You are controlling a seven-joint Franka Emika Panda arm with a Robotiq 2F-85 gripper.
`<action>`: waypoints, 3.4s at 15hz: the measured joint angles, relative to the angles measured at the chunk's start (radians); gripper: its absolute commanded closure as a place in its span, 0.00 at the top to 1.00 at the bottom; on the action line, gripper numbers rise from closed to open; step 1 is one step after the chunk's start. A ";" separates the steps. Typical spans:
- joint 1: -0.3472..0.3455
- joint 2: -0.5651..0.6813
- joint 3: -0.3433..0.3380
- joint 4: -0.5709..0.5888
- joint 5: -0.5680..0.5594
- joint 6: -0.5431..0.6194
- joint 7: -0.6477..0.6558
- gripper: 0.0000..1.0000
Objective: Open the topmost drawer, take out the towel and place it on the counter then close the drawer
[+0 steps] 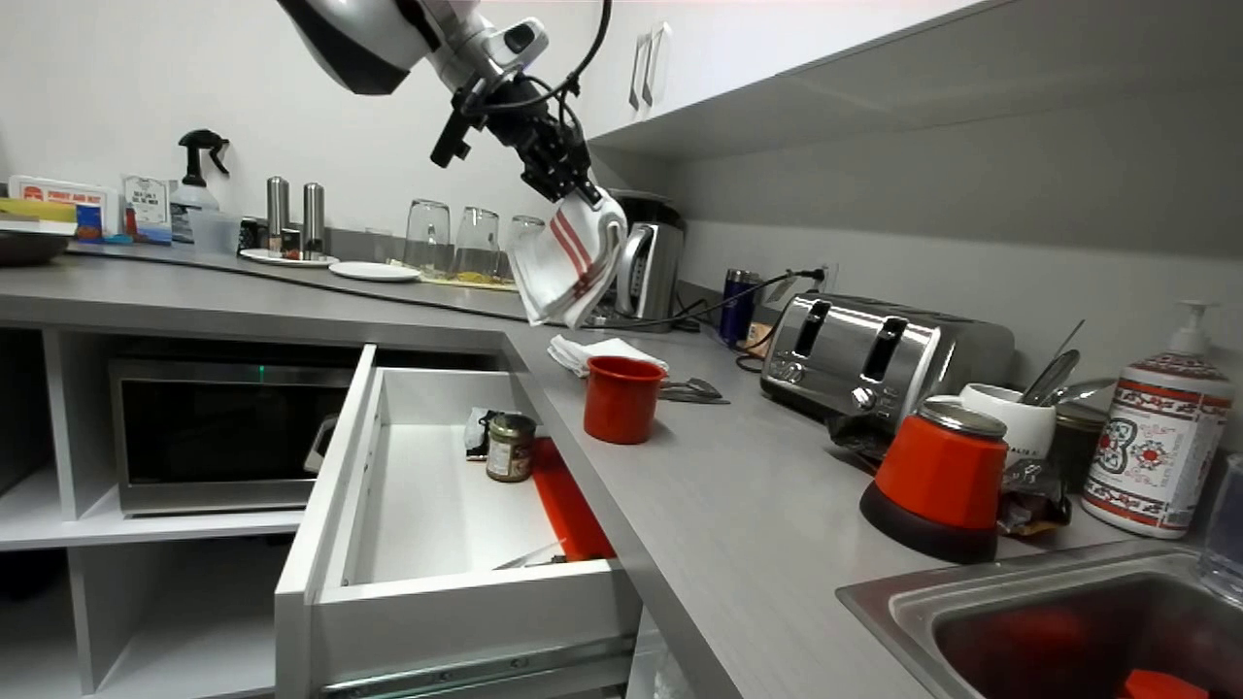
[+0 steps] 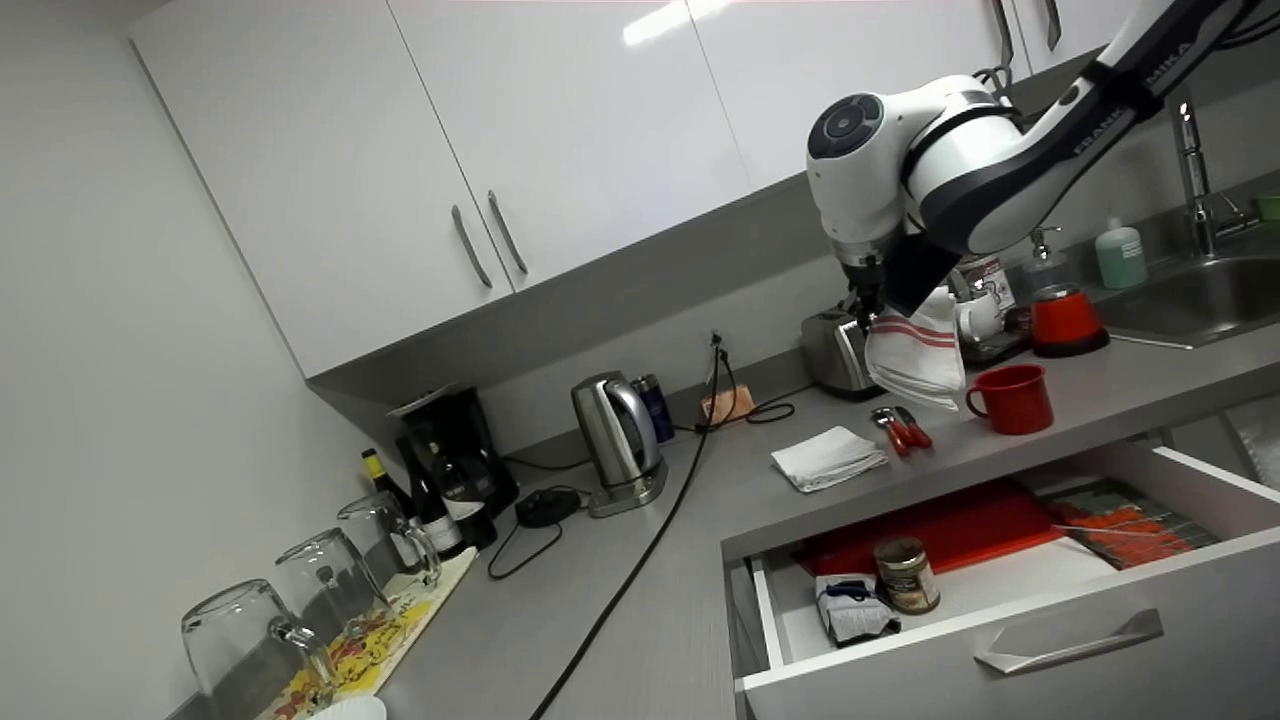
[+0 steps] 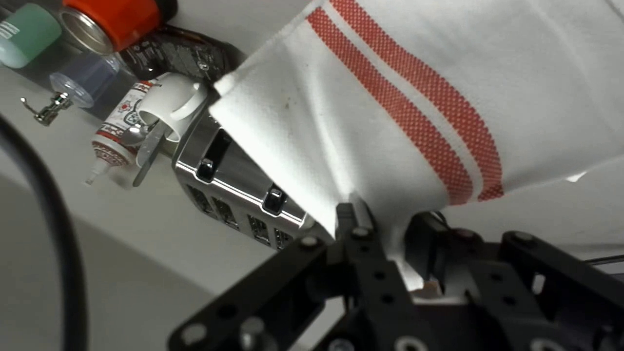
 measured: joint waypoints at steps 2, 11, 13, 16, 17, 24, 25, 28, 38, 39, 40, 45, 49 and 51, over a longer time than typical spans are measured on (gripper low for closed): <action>-0.035 0.064 0.007 0.099 0.012 -0.029 -0.041 0.04; -0.106 0.384 0.006 0.502 0.056 -0.105 -0.183 0.04; -0.103 0.451 0.006 0.585 0.082 -0.132 -0.220 0.04; -0.102 0.543 0.007 0.707 0.123 -0.188 -0.275 0.04; -0.103 0.572 0.008 0.745 0.128 -0.210 -0.288 0.05; -0.105 0.703 -0.025 0.931 0.188 -0.328 -0.333 0.81; -0.107 0.708 -0.025 0.943 0.188 -0.336 -0.333 0.88; -0.108 0.712 -0.025 0.968 0.186 -0.341 -0.333 1.00; -0.066 0.673 -0.025 0.956 0.120 -0.145 -0.305 1.00; -0.060 0.664 -0.025 0.933 0.113 -0.117 -0.296 1.00; -0.054 0.654 -0.025 0.908 0.103 -0.086 -0.285 1.00; -0.013 0.590 -0.031 0.712 0.029 0.094 -0.223 1.00; 0.042 0.532 -0.054 0.542 -0.047 0.258 -0.203 1.00; 0.065 0.502 -0.055 0.456 -0.100 0.349 -0.204 1.00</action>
